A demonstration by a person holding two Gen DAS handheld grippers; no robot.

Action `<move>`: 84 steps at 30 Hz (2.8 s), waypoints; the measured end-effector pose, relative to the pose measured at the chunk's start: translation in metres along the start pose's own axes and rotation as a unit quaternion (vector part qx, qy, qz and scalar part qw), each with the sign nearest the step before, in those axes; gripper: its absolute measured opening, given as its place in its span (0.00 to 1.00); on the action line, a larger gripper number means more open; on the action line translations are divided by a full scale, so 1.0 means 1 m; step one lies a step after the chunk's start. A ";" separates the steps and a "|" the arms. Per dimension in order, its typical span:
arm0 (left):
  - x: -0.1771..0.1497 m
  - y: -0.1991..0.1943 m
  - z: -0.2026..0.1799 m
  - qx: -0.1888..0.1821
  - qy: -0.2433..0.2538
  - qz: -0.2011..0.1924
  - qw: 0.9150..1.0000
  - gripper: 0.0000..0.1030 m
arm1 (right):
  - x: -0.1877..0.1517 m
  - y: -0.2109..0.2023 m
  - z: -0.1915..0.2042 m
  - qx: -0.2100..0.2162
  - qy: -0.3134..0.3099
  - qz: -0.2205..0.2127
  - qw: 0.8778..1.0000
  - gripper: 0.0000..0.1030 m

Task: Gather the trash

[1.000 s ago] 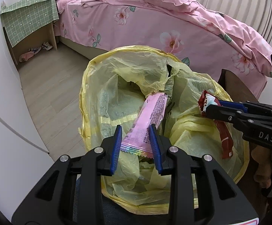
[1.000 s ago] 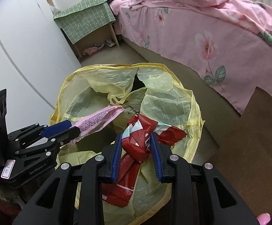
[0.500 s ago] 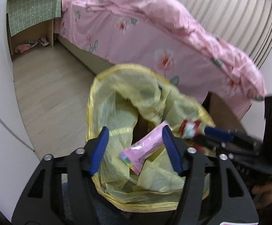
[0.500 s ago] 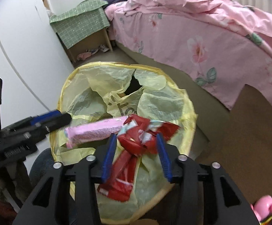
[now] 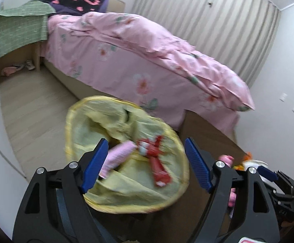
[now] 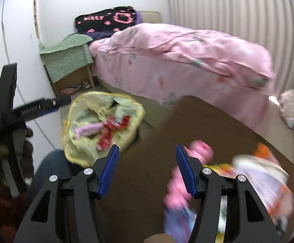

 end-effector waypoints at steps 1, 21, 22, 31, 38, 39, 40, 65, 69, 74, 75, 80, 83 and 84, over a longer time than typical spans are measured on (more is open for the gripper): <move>-0.004 -0.003 -0.008 -0.011 0.004 0.001 1.000 0.72 | -0.011 -0.017 -0.006 -0.022 0.000 -0.006 1.000 0.53; -0.113 0.016 -0.220 -0.240 0.227 0.121 0.936 0.72 | -0.198 -0.159 -0.095 -0.215 0.162 -0.027 0.963 0.53; -0.114 0.019 -0.224 -0.246 0.222 0.126 0.935 0.72 | -0.203 -0.160 -0.097 -0.215 0.166 -0.028 0.962 0.53; -0.108 0.111 -0.285 -0.226 0.173 0.217 0.934 0.78 | -0.223 -0.166 -0.096 -0.227 0.172 -0.033 0.958 0.53; -0.115 0.124 -0.269 -0.201 0.132 0.241 0.940 0.56 | -0.233 -0.176 -0.109 -0.223 0.193 -0.048 0.954 0.53; -0.114 0.122 -0.266 -0.204 0.128 0.240 0.940 0.56 | -0.234 -0.175 -0.110 -0.220 0.195 -0.047 0.955 0.53; -0.113 0.118 -0.262 -0.208 0.125 0.237 0.941 0.56 | -0.234 -0.174 -0.111 -0.219 0.195 -0.046 0.955 0.53; -0.147 0.006 -0.173 -0.221 0.216 0.247 0.918 0.57 | -0.212 -0.136 -0.061 -0.088 0.199 -0.008 0.976 0.53; -0.142 0.007 -0.163 -0.210 0.205 0.234 0.927 0.58 | -0.172 -0.133 -0.059 -0.121 0.164 -0.040 0.978 0.53; -0.133 0.004 -0.152 -0.189 0.194 0.206 0.940 0.60 | -0.133 -0.102 -0.071 -0.158 0.150 -0.048 0.975 0.53; -0.130 0.004 -0.149 -0.190 0.189 0.200 0.943 0.61 | -0.124 -0.092 -0.073 -0.159 0.151 -0.047 0.974 0.53; -0.122 0.005 -0.136 -0.199 0.164 0.189 0.947 0.70 | -0.100 -0.065 -0.068 -0.119 0.166 -0.045 0.978 0.53; -0.127 0.009 -0.135 -0.221 0.143 0.214 0.941 0.79 | -0.100 -0.060 -0.060 -0.122 0.153 -0.038 0.980 0.53; -0.131 0.011 -0.137 -0.230 0.142 0.228 0.935 0.79 | -0.103 -0.061 -0.057 -0.132 0.142 -0.033 0.980 0.53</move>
Point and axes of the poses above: each gripper's, at about its wrist camera, not at the fingertips, and y roughly the way its jaws point, z to its left, x to its top, the point moved 2 cm from there along y, roughly the way its jaws point, and after that the axes turned 3 degrees about x, right-handed, at the moved point
